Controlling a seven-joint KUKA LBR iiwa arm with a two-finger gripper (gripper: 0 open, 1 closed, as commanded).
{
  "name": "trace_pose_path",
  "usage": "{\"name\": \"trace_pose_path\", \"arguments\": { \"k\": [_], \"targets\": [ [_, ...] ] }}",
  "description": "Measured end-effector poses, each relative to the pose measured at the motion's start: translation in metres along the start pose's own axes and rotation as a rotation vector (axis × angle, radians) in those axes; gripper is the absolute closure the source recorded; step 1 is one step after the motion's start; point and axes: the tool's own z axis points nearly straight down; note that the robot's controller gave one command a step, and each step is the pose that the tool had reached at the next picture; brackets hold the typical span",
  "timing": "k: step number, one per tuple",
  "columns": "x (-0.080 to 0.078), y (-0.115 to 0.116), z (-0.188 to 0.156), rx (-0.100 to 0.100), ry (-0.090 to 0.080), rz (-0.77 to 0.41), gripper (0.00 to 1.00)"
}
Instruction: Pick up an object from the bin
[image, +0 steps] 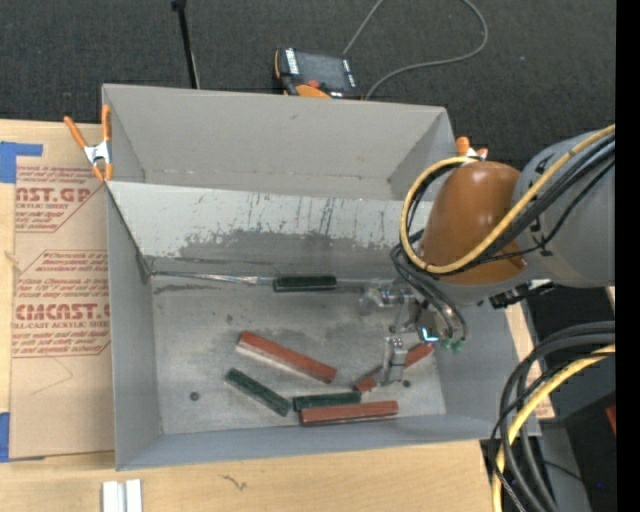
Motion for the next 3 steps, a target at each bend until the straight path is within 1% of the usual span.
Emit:
{"name": "trace_pose_path", "arguments": {
  "k": [1,2,3],
  "targets": [
    [0.005,-0.061,0.065,-0.001,-0.002,-0.056,0.0],
    [0.002,-0.058,0.061,0.0,-0.008,-0.059,1.0],
    [-0.017,-0.052,-0.07,0.003,-0.018,-0.152,1.0]
  ]
}}
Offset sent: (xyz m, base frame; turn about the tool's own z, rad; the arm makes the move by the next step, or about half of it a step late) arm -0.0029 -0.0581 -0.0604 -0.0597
